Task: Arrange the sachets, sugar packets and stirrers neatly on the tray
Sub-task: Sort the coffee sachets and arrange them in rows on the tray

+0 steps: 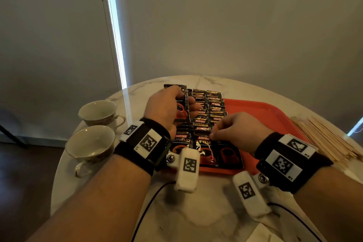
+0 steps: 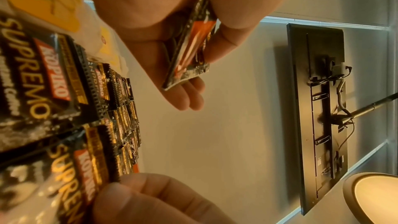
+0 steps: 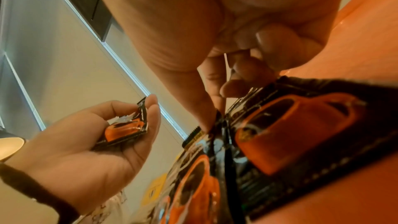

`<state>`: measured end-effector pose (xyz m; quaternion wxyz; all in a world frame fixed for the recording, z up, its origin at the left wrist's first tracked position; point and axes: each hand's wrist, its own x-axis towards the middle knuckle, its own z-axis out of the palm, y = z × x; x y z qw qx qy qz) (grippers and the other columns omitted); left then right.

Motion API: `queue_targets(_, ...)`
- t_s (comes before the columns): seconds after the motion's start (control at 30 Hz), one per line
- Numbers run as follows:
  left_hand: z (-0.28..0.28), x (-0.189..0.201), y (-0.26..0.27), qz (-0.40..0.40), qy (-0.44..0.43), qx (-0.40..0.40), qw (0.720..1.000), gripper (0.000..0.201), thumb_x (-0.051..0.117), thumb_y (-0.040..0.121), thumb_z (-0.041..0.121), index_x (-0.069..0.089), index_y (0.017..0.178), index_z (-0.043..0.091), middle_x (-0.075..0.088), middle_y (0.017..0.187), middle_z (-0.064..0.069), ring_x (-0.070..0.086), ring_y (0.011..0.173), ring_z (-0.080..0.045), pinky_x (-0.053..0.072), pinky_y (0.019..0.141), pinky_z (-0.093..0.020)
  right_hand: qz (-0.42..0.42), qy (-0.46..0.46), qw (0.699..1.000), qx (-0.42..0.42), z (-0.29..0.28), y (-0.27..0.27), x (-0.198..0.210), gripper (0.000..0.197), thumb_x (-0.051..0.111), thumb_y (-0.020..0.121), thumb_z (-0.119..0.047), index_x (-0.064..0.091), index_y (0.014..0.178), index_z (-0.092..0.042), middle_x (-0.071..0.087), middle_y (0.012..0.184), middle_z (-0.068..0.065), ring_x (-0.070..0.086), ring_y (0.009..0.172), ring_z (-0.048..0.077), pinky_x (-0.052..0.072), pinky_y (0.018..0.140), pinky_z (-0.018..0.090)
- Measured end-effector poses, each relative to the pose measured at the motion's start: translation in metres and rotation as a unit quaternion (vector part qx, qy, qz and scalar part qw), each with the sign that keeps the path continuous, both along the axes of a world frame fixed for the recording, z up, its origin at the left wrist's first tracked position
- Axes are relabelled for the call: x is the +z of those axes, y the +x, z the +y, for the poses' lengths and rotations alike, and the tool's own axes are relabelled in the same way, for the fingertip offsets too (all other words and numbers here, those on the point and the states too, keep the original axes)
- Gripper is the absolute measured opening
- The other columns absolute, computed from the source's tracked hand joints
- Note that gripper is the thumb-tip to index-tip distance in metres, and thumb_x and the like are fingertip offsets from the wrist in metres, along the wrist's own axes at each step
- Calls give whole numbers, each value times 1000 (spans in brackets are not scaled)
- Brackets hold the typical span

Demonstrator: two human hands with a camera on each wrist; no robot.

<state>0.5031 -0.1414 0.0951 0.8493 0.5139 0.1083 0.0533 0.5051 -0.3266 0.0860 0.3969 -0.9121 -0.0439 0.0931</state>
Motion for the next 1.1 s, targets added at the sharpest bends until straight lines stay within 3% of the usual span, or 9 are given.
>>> queue_targets(0.2,-3,-4,-1,-2,65,-61,996,12,59,98,8,63,109,4,78,88,-16,78,86,-34,63,83,-55,-73,131,988,-31,0,0,-2,10,78,87,-36,77,86,-26,71,75,-13,60,67,2,43,60,24)
queue_targets(0.3,-4,-7,-2,-11,105,-92,990,20,69,94,5,68,113,3,78,98,-17,78,83,-31,65,74,-48,-45,292,955,-28,1,2,3,10,76,88,-31,78,96,-24,72,84,-7,57,68,8,44,58,27)
queue_targets(0.47,-5,-10,-7,-41,173,-164,970,24,73,91,6,73,114,11,80,102,-10,78,93,-25,62,75,-35,-57,306,950,-33,3,8,1,8,77,87,-20,74,91,-14,66,75,-2,56,64,10,46,57,27)
queue_targets(0.57,-3,-8,-6,-54,160,-169,971,41,76,84,-6,64,119,11,80,101,-10,78,90,-26,62,69,-33,0,393,917,-67,1,11,-4,3,71,91,-12,69,91,-9,66,73,2,55,57,11,45,55,28)
queue_targets(0.67,-3,-6,-7,-78,157,-189,966,46,69,83,-17,60,118,10,79,99,-10,78,88,-25,61,65,-32,52,455,883,-101,-5,17,-6,20,67,92,-14,69,108,-2,67,82,8,58,59,15,47,56,30)
queue_targets(0.77,-5,-5,-8,-103,218,-194,951,38,68,84,-17,70,108,12,78,105,-8,77,92,-25,64,75,-37,107,487,859,-112,-10,21,-7,37,68,88,-17,68,120,1,65,91,12,59,66,20,47,62,34)
queue_targets(0.9,-4,-1,-11,-96,292,-181,934,41,69,86,-12,78,110,21,79,109,-8,76,102,-28,59,94,-53,94,441,888,-88,-15,19,-2,19,64,92,-15,69,106,-2,59,77,6,54,59,16,46,56,31)
queue_targets(0.97,-4,3,-15,-88,310,-174,930,43,70,85,-11,79,110,23,79,108,-8,76,102,-30,59,95,-55,39,391,917,-65,-17,18,3,8,64,93,-10,70,94,-5,57,71,2,51,58,12,43,56,29)
queue_targets(1.1,-3,5,-26,-91,310,-148,935,48,69,82,-16,75,114,19,78,112,-4,77,99,-28,62,87,-51,-56,293,954,-27,-13,17,12,14,67,90,-2,77,91,-12,65,63,-5,53,55,9,43,52,26)
